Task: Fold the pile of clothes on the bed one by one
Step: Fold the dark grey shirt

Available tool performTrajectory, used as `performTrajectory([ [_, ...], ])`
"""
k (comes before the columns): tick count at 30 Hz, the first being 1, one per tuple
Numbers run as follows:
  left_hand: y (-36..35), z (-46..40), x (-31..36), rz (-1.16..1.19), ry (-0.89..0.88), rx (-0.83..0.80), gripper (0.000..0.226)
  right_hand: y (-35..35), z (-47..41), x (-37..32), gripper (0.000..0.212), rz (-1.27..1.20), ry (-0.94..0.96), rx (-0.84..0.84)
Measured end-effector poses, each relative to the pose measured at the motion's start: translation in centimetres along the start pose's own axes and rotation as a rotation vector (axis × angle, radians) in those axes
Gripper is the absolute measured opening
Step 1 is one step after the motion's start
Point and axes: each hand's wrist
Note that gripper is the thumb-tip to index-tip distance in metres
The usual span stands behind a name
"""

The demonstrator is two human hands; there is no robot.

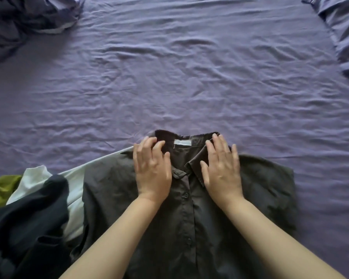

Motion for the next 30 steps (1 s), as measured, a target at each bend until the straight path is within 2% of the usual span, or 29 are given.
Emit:
performTrajectory([
  [2,0.0,2.6,-1.2,-0.037,-0.112,0.014,0.022,-0.8,1.3,-0.4,0.056,0.016,0.035,-0.097],
  [6,-0.6,2.8,-3.6,-0.250,-0.427,-0.122,0.036,-2.6,0.3,0.1,0.059,0.070,-0.061,-0.299],
  [7,-0.7,1.8,-3.5,-0.278,-0.452,-0.166,0.038,-3.1,-0.1,0.5,0.059,0.117,-0.057,-0.330],
  [11,-2.0,-1.1,-2.8,-0.336,-0.286,-0.512,0.052,-3.3,-1.3,1.0,0.060,0.205,-0.055,-0.415],
  [15,-1.7,0.0,-2.5,-0.402,-0.287,-0.498,0.059,-1.9,1.0,0.2,0.060,0.143,-0.061,-0.396],
  [20,0.9,2.0,-1.9,-0.214,-0.227,-0.366,0.066,1.0,10.3,-0.3,0.055,0.120,-0.131,-0.422],
  [22,1.9,5.1,-1.6,-0.200,-0.274,-0.408,0.061,2.5,14.5,0.0,0.055,0.174,-0.157,-0.425],
  [25,2.9,11.4,-1.3,-0.256,-0.429,-0.567,0.058,4.3,19.6,0.3,0.057,0.233,-0.225,-0.489],
  [28,4.0,16.5,-0.8,-0.231,-0.406,-0.643,0.060,5.4,21.8,0.1,0.064,0.217,-0.319,-0.470],
  [30,4.7,19.2,-0.2,-0.216,-0.378,-0.676,0.063,5.9,23.0,-0.4,0.061,0.208,-0.351,-0.458],
])
Point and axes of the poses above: each hand's wrist, its own z-axis away from the middle knuckle, its own y-axis out of the back of the hand, x = y × z, and after that the axes turned 8 degrees about -z, right-handed
